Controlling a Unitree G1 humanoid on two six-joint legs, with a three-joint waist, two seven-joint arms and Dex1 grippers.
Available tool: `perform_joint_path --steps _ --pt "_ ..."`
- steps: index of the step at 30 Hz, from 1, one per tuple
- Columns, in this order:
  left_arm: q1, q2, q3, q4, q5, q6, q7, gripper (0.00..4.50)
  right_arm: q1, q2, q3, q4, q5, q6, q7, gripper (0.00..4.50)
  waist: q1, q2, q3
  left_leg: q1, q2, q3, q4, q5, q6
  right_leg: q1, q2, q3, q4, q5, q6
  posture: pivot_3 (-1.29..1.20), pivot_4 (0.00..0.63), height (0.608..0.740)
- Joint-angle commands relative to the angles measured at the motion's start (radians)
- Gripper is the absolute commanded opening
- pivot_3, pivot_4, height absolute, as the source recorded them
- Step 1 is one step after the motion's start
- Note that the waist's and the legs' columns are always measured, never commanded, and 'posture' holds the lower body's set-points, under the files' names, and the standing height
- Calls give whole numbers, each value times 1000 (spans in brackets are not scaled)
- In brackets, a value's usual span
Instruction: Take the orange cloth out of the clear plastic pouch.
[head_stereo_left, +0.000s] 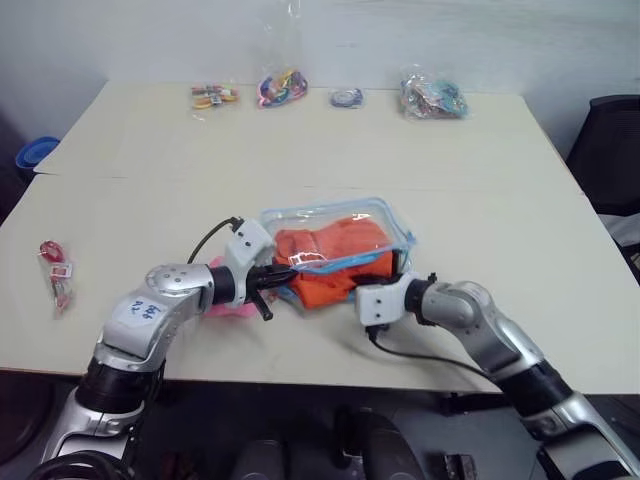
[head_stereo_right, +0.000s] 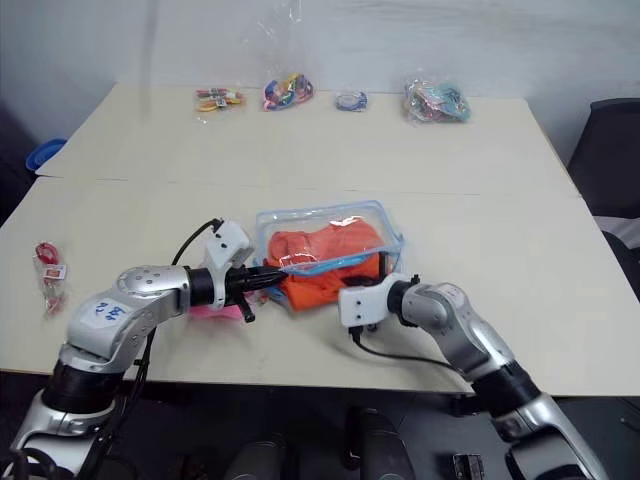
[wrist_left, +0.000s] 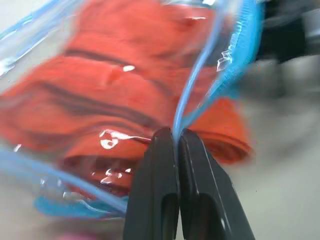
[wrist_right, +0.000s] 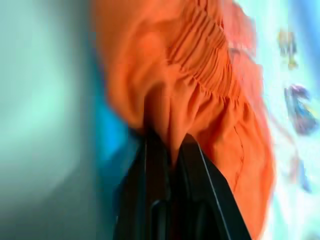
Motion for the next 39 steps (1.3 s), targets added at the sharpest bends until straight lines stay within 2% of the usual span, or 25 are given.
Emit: perform_joint_path --steps 1,5,12,15,21,24,28,31,33,37,39 --pt "-61 -36 -15 75 74 -61 48 0 32 -58 -40 -178 189 25 156 31 0 0 0 0 0 0 0 0 0 0 0 0 0 0 0 0 150 740" --pt "-129 -100 -35 181 113 -101 57 0 65 -137 -59 -256 302 17 268 31 2 0 0 0 0 0 0 0 1 1 0 -1 -1 0 0 0 150 740" --pt "-197 -151 -72 281 183 -170 46 0 71 -153 -85 -274 350 -33 280 31 -1 0 0 0 0 0 0 0 1 0 0 -2 -1 0 0 0 150 740" --pt "-227 -147 -77 375 263 -200 110 0 94 -160 -170 -360 531 98 297 31 2 0 1 0 0 0 0 0 1 0 0 -2 -1 0 0 0 150 740" --pt "-255 -102 -30 501 318 -272 132 0 34 -227 -376 -518 1073 575 265 31 -3 0 1 0 1 0 0 -1 1 0 -2 -3 0 0 0 0 150 740" --pt "-246 -63 -15 502 316 -289 95 0 -61 -252 -458 -482 1189 697 212 31 -3 0 1 1 1 0 -1 -1 1 0 -2 -3 0 0 0 0 150 740" --pt "-188 9 -15 409 280 -288 -36 0 -153 -303 -514 -345 1077 684 180 31 -1 0 1 0 1 0 -3 -1 1 -1 -2 -3 -1 0 -1 0 150 740" --pt "-127 69 -10 308 238 -279 -142 618 -168 -361 -504 -206 862 525 167 0 1 0 1 -1 1 1 -6 -1 1 -2 -3 -4 -4 0 -1 0 150 740" --pt "-100 101 -5 242 218 -259 -189 1209 -153 -394 -505 -116 752 453 142 0 2 0 1 -5 0 2 -6 0 1 -8 -3 -3 -4 0 0 0 150 740" --pt "-91 126 50 99 84 -175 -295 2392 -23 -414 -535 32 572 288 60 0 12 0 1 -10 0 4 -6 0 1 -12 -2 -4 0 0 0 0 150 740" --pt "-111 119 88 43 0 -116 -329 2392 83 -425 -530 106 451 148 5 0 23 0 1 -13 0 4 -6 1 1 -13 -2 -4 -1 0 0 0 150 740"
